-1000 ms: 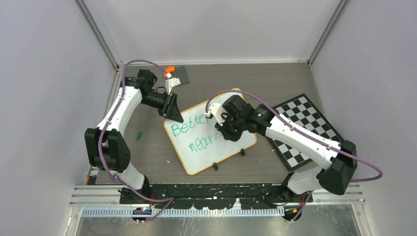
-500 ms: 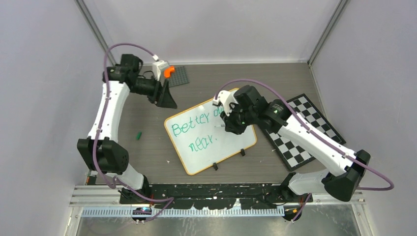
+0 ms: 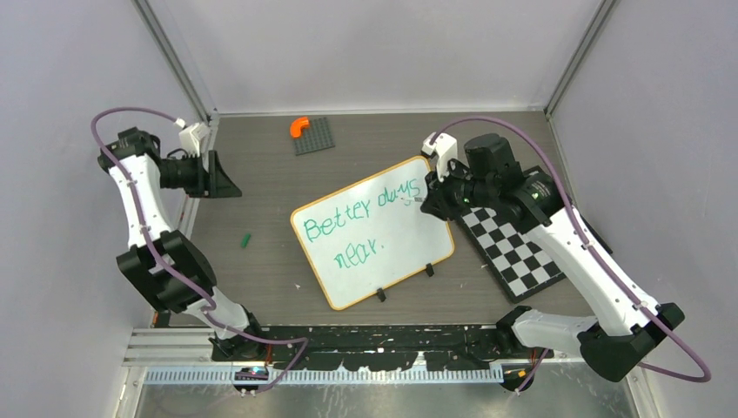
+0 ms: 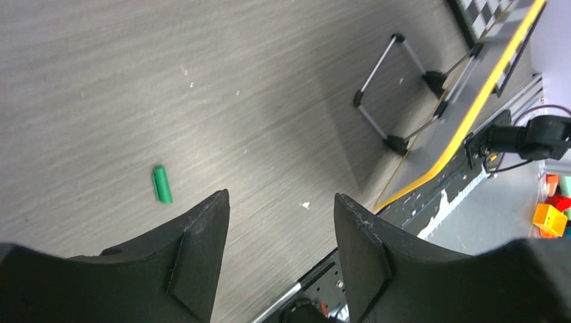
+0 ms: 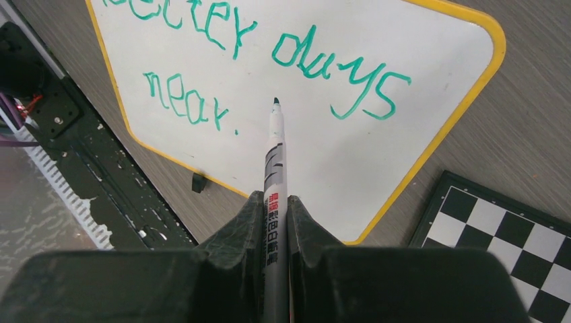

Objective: Write a sentence on the whiteboard
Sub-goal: Close the whiteboard marker at the center of the board.

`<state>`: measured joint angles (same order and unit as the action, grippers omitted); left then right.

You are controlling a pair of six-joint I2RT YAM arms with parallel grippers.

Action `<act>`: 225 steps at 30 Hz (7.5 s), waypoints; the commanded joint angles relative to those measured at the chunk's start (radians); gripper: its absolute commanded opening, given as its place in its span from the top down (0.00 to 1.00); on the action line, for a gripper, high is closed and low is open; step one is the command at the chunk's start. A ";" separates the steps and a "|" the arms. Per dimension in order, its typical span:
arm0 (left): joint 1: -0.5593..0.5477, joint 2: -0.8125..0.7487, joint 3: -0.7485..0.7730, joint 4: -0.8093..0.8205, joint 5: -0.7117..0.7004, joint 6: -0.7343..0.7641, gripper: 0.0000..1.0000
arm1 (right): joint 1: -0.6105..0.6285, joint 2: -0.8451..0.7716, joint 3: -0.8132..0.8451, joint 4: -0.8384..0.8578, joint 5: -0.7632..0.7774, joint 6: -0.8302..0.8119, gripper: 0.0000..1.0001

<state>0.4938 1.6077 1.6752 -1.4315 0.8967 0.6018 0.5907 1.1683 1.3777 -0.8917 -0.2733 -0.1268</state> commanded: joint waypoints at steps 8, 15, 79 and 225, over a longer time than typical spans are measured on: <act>0.044 0.030 -0.257 0.201 -0.225 0.079 0.45 | -0.048 -0.028 -0.024 0.025 -0.106 0.041 1.00; 0.026 0.063 -0.361 0.363 -0.321 0.078 0.45 | -0.048 -0.006 -0.021 0.029 -0.118 0.042 1.00; -0.199 0.036 -0.812 0.928 -0.702 -0.089 0.69 | -0.074 0.042 -0.017 0.031 -0.137 0.056 1.00; -1.311 -0.094 0.252 0.302 -0.382 -0.211 1.00 | 0.000 0.142 0.015 0.134 -0.673 0.326 1.00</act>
<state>-0.8089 1.5341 1.8847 -1.3403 0.4820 0.4564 0.5514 1.3022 1.3705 -0.7959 -0.9417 0.2142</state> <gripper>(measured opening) 0.054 0.186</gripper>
